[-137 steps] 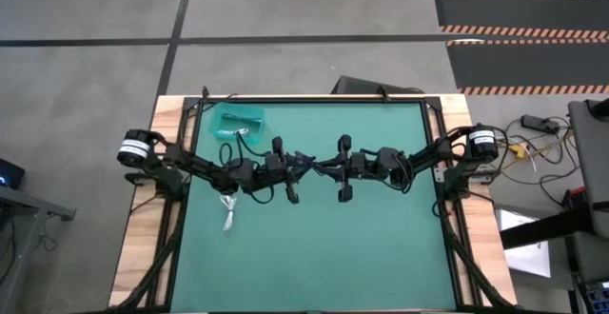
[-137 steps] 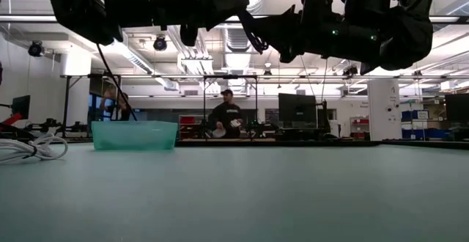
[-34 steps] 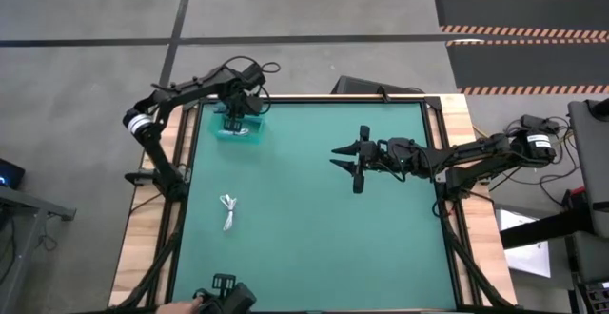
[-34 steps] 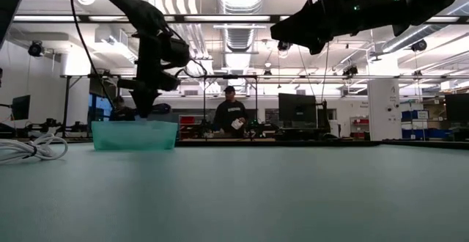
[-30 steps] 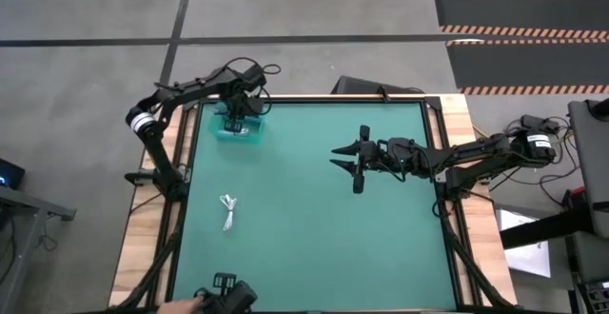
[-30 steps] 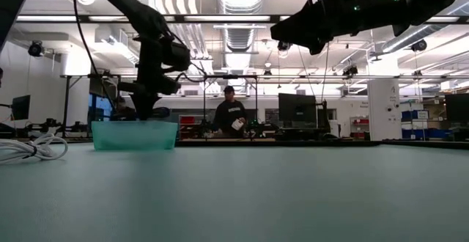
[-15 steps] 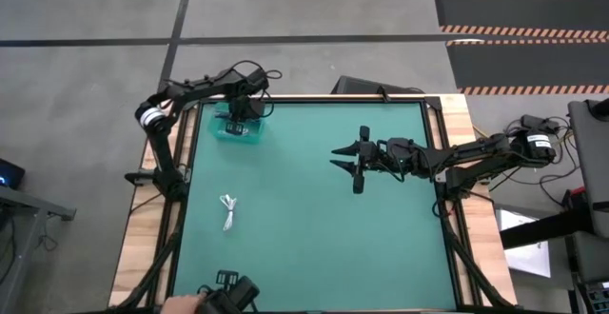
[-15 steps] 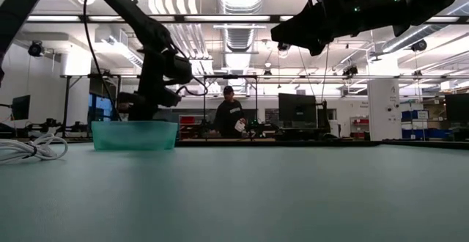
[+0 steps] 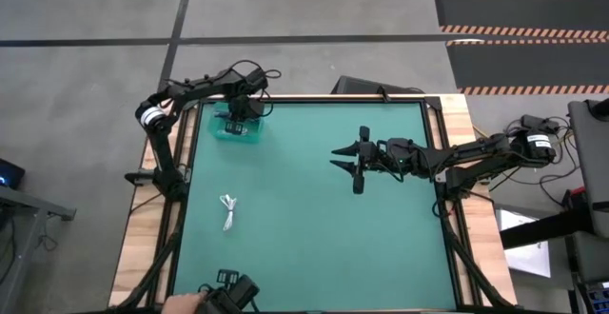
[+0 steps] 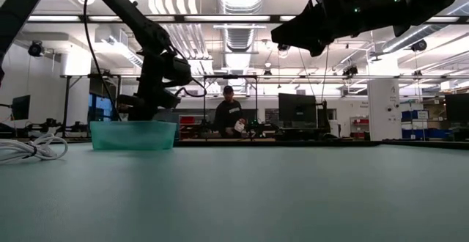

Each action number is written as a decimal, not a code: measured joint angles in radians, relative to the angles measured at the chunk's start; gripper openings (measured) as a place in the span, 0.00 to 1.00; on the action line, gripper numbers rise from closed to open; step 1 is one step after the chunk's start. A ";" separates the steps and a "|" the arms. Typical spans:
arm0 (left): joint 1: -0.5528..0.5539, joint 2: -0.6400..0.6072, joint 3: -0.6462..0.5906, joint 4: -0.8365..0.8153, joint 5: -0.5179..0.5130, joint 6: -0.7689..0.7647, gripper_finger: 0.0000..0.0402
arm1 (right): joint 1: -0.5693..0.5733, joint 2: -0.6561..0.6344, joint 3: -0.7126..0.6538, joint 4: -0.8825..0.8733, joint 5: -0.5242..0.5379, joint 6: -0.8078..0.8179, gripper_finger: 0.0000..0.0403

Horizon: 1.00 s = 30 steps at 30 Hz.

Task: Pick and place USB-C Cables
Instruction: Put the purple charger cable into the blue bin, then put the white charger cable into the blue bin

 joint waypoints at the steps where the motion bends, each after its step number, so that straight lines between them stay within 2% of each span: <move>1: 0.000 0.000 0.000 0.000 0.000 -0.001 0.06 | 0.000 0.000 0.000 -0.001 0.000 0.000 0.29; 11: 0.000 0.000 -0.001 0.030 -0.001 -0.008 0.07 | 0.000 0.000 0.000 -0.002 0.000 0.000 0.29; 20: 0.000 0.000 -0.001 0.040 -0.008 -0.034 0.19 | 0.000 0.000 0.000 -0.003 0.000 0.000 0.29; 25: -0.005 -0.005 -0.001 0.039 -0.011 -0.039 0.22 | 0.000 0.000 0.000 -0.003 0.000 0.000 0.29; 28: -0.018 -0.011 0.005 0.037 -0.067 -0.091 0.23 | 0.000 0.000 0.000 -0.003 0.000 0.000 0.29; 30: -0.033 -0.014 0.012 0.037 -0.148 -0.142 0.23 | 0.000 0.000 0.000 -0.003 0.000 -0.001 0.29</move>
